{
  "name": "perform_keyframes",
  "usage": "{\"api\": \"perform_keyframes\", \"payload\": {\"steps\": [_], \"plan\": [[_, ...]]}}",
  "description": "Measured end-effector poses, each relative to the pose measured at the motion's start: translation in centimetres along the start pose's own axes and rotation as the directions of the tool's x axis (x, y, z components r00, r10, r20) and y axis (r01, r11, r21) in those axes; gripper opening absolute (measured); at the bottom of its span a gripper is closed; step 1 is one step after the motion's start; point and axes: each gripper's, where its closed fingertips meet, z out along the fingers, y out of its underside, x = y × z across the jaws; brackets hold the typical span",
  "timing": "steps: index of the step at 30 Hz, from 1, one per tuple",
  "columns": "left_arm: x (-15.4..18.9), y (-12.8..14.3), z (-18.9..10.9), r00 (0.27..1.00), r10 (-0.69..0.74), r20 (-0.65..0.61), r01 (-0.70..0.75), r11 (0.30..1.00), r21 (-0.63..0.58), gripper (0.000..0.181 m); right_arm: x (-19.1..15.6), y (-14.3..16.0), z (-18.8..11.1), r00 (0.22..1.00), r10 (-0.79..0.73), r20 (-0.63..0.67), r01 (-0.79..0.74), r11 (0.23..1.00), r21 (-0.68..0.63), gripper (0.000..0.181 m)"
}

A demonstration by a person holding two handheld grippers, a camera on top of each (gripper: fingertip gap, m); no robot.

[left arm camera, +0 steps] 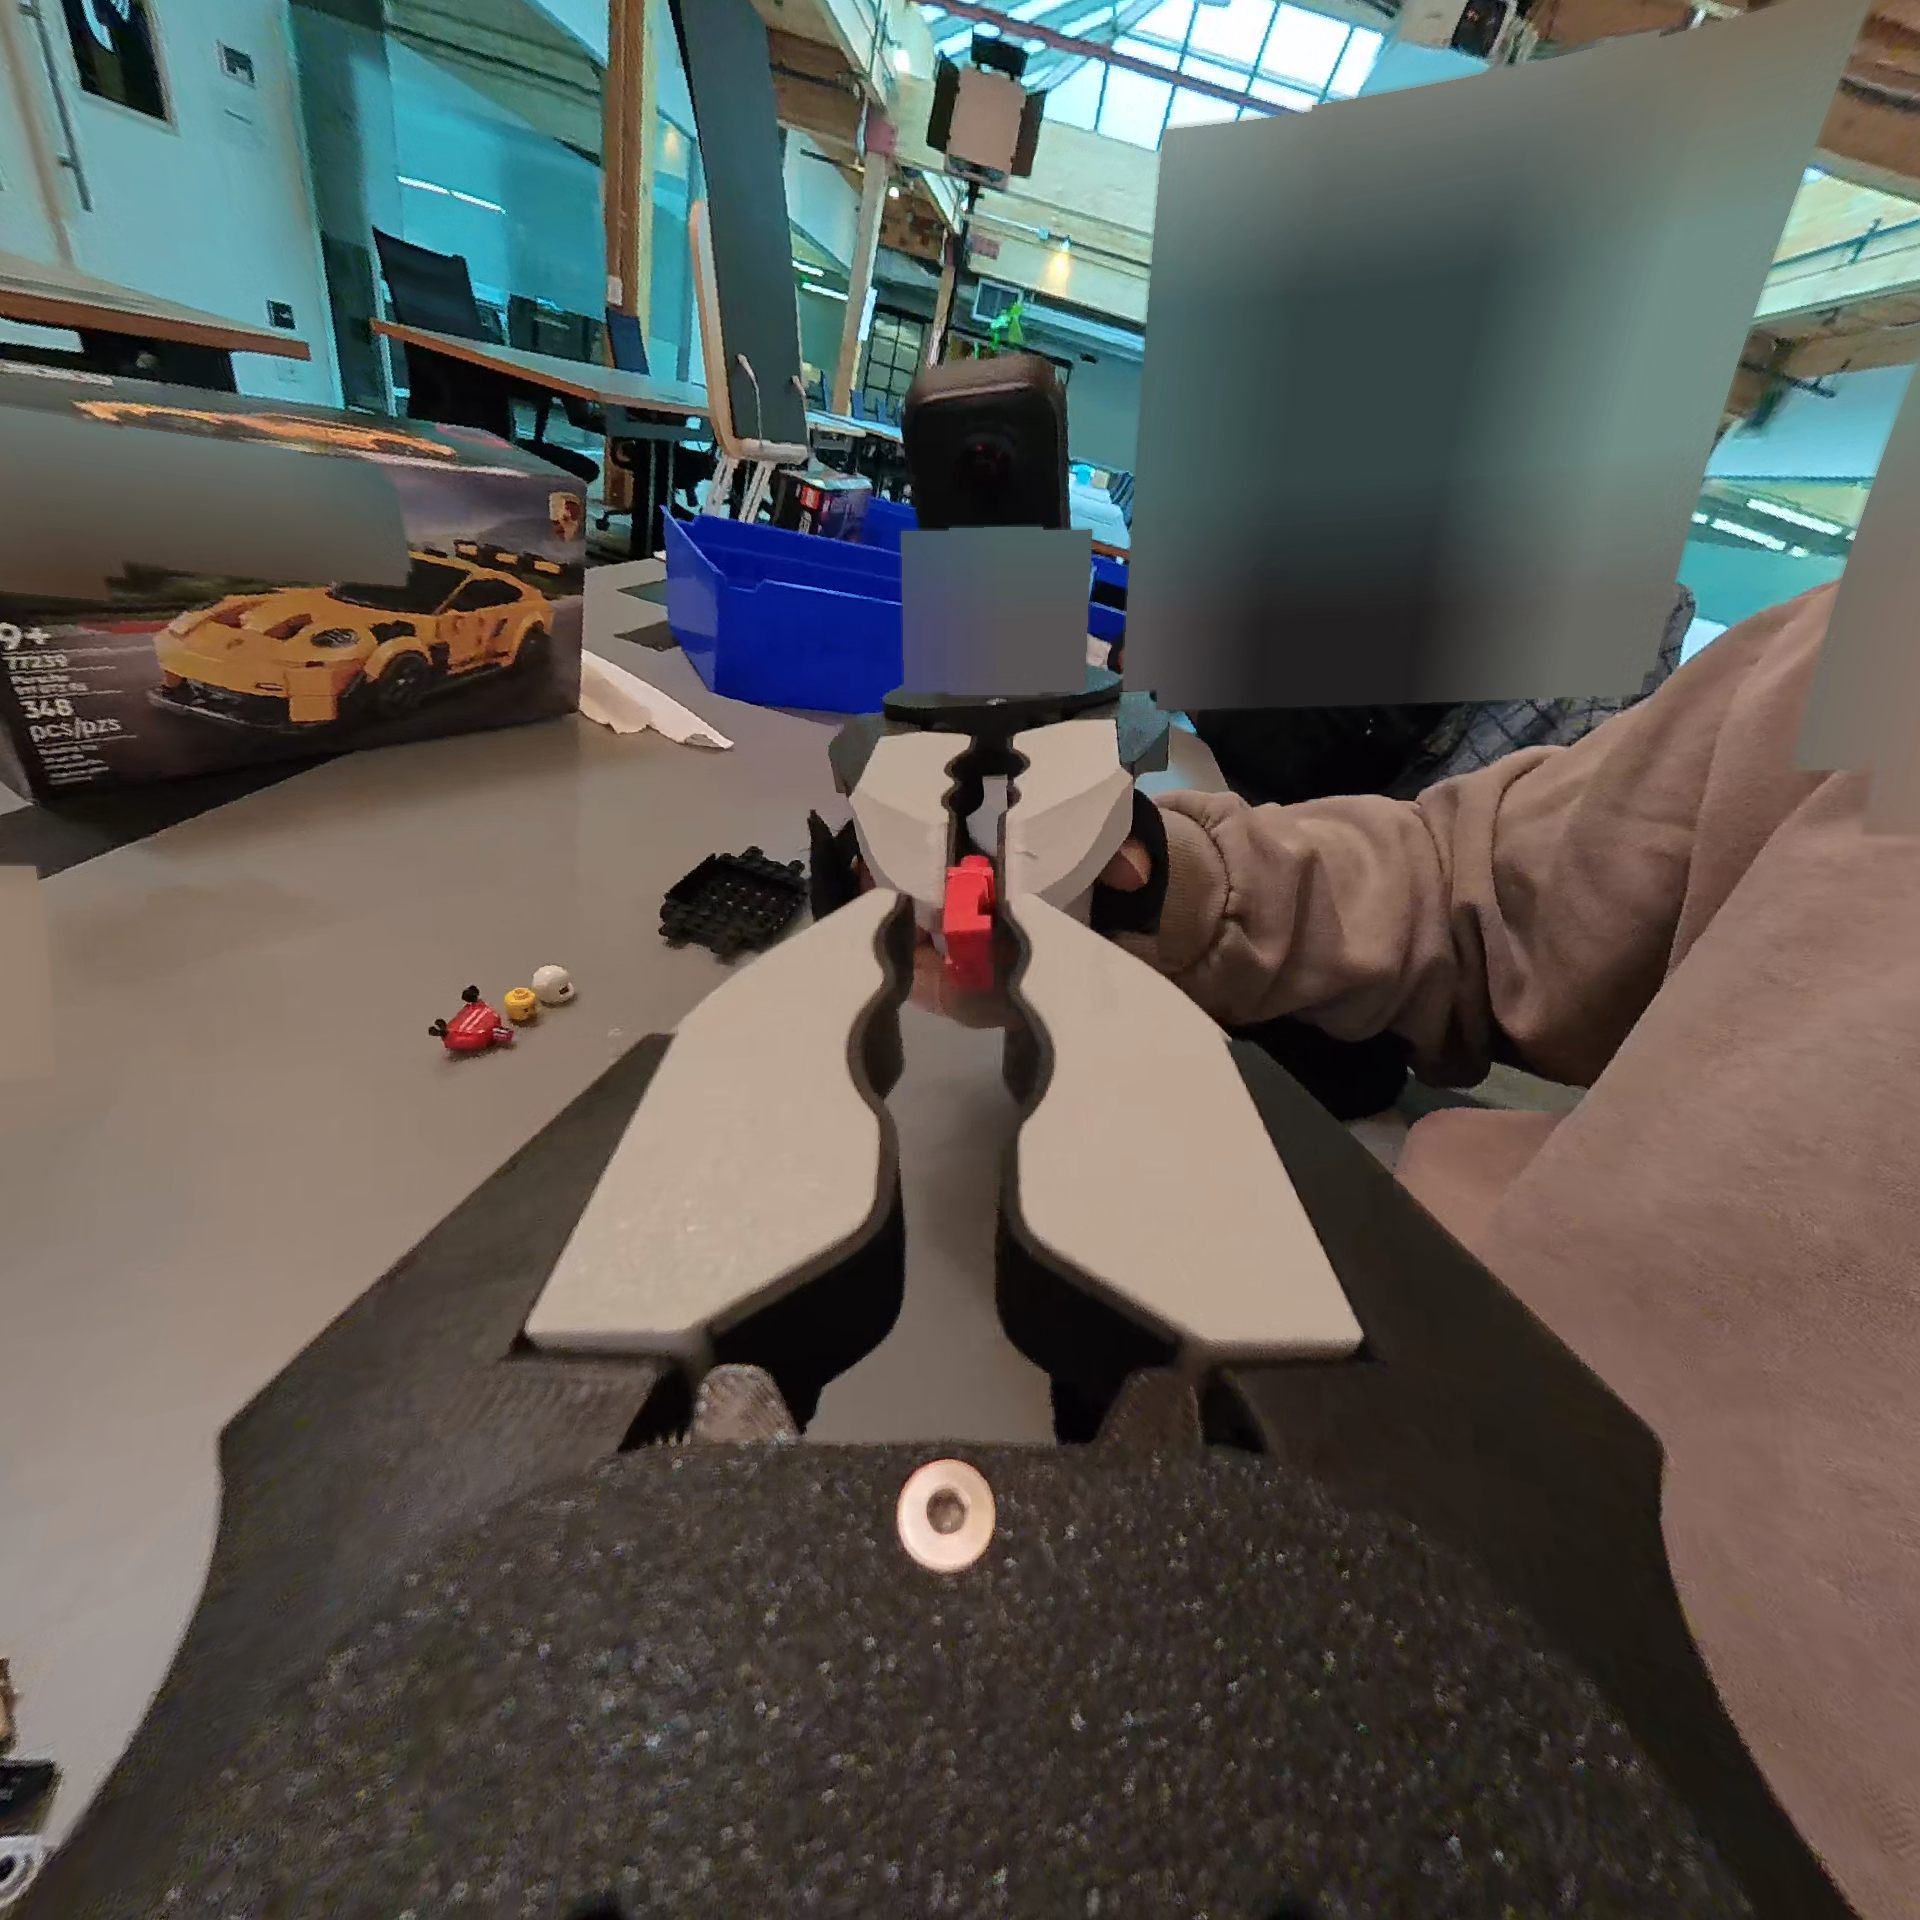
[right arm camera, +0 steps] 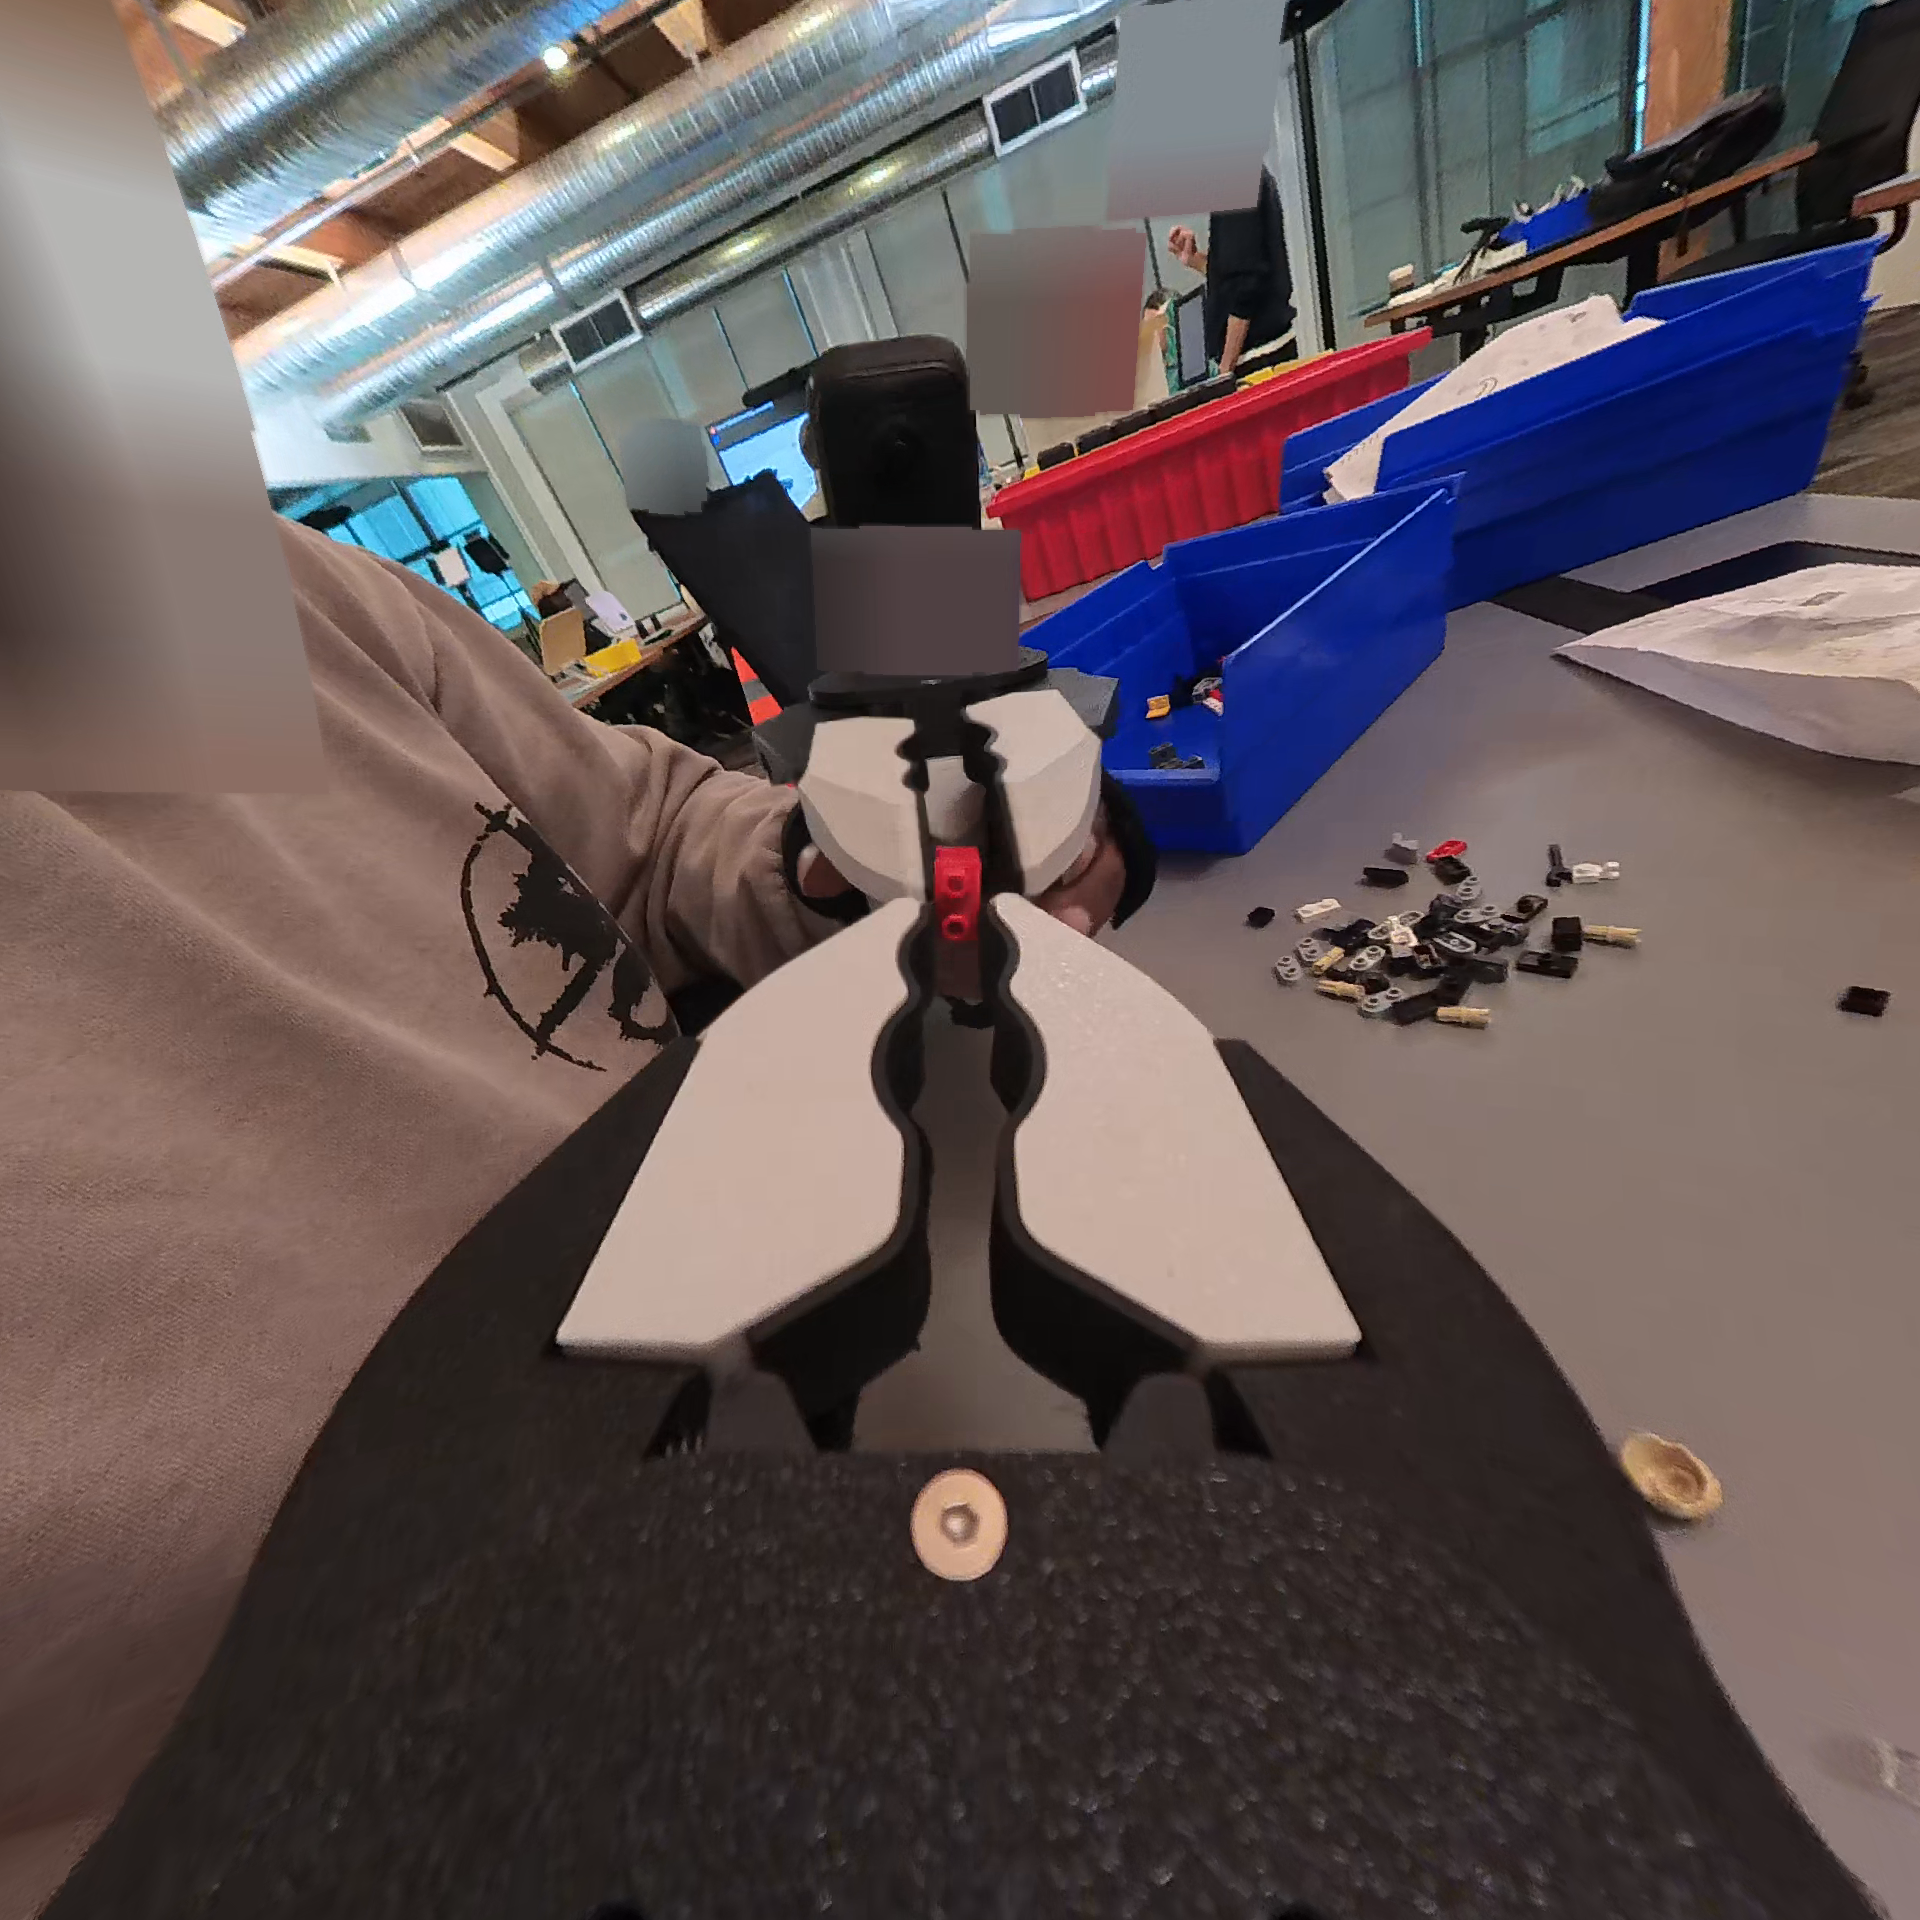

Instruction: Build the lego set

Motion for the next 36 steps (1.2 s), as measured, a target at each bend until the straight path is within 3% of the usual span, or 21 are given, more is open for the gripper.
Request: {"api": "perform_keyframes", "payload": {"steps": [4,6,8,10,11,16,18,20,22,25,28,32,35,36], "plan": [[0.1,0.1,0.0,1.000,0.008,0.005,-0.008,1.000,-0.019,0.008,0.2,0.1,-0.1,1.000,-0.021,-0.011,0.020,0.999,-0.032,0.008],[-0.7,0.1,-0.2,0.999,-0.017,0.032,0.017,1.000,-0.010,0.008,2.6,0.1,-1.3,0.982,-0.136,-0.132,0.117,0.982,-0.148,0.019],[-1.7,0.2,-0.5,0.997,-0.039,0.061,0.040,0.999,-0.010,0.008,7.7,1.2,-4.2,0.889,-0.341,-0.304,0.206,0.893,-0.400,0.017],[-2.7,0.2,-0.8,0.994,-0.035,0.104,0.036,0.999,-0.009,0.008,13.4,3.8,-7.6,0.789,-0.465,-0.402,0.108,0.748,-0.655,0.018],[-3.1,0.3,-0.9,0.992,-0.032,0.120,0.034,0.999,-0.012,0.008,15.3,5.3,-8.7,0.786,-0.456,-0.417,0.016,0.689,-0.725,0.024],[-5.0,1.0,-1.7,0.980,-0.027,0.199,0.036,0.998,-0.042,0.008,19.4,7.9,-9.4,0.778,-0.437,-0.452,-0.154,0.565,-0.811,0.040],[-5.6,1.5,-1.9,0.976,-0.043,0.216,0.060,0.996,-0.072,0.008,19.4,8.3,-8.8,0.812,-0.357,-0.462,-0.206,0.565,-0.799,0.031],[-6.1,2.2,-2.0,0.973,-0.065,0.222,0.091,0.990,-0.106,0.008,19.6,8.3,-8.4,0.830,-0.350,-0.435,-0.193,0.551,-0.812,0.020],[-6.4,3.1,-1.9,0.971,-0.090,0.220,0.124,0.982,-0.145,0.008,19.4,8.3,-8.2,0.842,-0.371,-0.391,-0.156,0.526,-0.836,0.020],[-6.6,4.1,-1.8,0.970,-0.111,0.217,0.149,0.975,-0.166,0.008,16.4,8.3,-6.5,0.901,-0.369,-0.229,-0.015,0.500,-0.866,0.020],[-6.7,4.4,-1.6,0.971,-0.112,0.212,0.151,0.972,-0.181,0.008,12.9,9.7,-5.9,0.918,-0.395,-0.028,0.143,0.398,-0.906,0.020],[-6.7,5.1,-1.4,0.971,-0.110,0.213,0.154,0.966,-0.206,0.008,8.1,11.5,-4.7,0.912,-0.366,0.184,0.314,0.337,-0.888,0.020],[-6.7,5.5,-1.3,0.971,-0.116,0.209,0.163,0.962,-0.221,0.008,7.1,12.9,-5.0,0.894,-0.379,0.240,0.351,0.258,-0.900,0.020],[-6.7,5.6,-1.3,0.971,-0.118,0.206,0.164,0.961,-0.224,0.008,7.1,12.7,-4.7,0.894,-0.389,0.223,0.348,0.286,-0.893,0.020]]}}
